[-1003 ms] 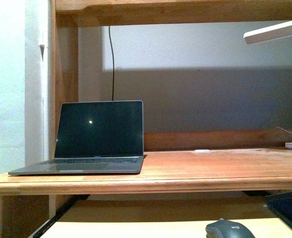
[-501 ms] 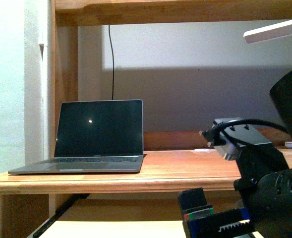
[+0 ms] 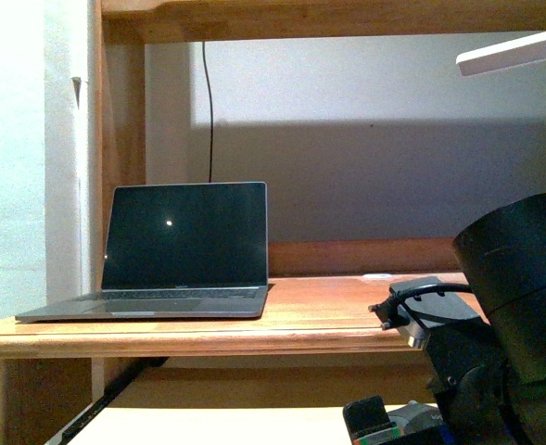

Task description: Place mouse

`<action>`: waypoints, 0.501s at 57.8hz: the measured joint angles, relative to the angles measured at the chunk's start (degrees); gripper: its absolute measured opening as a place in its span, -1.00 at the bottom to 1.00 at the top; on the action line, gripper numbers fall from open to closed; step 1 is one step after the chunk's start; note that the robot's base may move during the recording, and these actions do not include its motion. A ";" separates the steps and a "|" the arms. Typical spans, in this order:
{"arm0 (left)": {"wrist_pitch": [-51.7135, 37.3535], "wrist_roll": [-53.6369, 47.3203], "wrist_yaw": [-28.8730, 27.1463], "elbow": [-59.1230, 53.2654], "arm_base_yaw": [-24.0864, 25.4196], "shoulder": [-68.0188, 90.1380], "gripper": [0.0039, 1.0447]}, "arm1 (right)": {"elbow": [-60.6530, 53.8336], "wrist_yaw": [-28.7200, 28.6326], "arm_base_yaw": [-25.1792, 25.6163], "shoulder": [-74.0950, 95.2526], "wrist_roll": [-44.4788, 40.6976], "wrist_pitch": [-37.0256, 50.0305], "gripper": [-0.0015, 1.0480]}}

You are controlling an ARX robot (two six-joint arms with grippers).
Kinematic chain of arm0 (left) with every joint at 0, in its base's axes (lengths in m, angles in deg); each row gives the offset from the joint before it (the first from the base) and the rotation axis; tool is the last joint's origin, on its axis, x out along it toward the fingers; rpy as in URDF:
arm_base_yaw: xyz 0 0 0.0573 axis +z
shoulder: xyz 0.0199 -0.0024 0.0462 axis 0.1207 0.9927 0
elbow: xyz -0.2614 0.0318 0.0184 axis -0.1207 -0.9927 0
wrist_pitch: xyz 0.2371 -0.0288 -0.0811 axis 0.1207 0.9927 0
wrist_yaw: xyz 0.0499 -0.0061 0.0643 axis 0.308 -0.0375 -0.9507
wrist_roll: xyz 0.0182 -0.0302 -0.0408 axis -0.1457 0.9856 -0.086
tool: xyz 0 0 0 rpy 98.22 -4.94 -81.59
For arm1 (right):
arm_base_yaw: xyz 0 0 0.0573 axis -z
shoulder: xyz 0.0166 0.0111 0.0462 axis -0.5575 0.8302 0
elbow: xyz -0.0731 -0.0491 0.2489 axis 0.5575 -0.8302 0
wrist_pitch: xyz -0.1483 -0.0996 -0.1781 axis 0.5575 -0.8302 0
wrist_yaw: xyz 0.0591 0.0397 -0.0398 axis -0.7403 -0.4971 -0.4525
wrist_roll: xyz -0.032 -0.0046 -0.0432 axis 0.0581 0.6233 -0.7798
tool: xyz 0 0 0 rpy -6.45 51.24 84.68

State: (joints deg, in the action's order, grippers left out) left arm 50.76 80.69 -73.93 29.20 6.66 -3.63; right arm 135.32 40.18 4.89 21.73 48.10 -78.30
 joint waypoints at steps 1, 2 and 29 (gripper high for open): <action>0.00 0.00 0.02 0.00 0.00 0.00 0.86 | 0.11 -0.22 0.11 0.13 0.07 -0.37 0.86; 0.00 0.00 0.02 0.00 0.00 0.00 0.86 | 0.17 -0.46 0.26 0.20 0.46 -0.61 0.86; 0.00 0.00 0.02 0.00 0.00 0.00 0.86 | 0.48 -2.32 1.70 -0.66 3.82 -2.03 0.05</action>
State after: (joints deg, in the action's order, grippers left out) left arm 50.76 80.69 -73.91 29.20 6.66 -3.63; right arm 135.80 37.86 6.59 21.08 51.92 -80.33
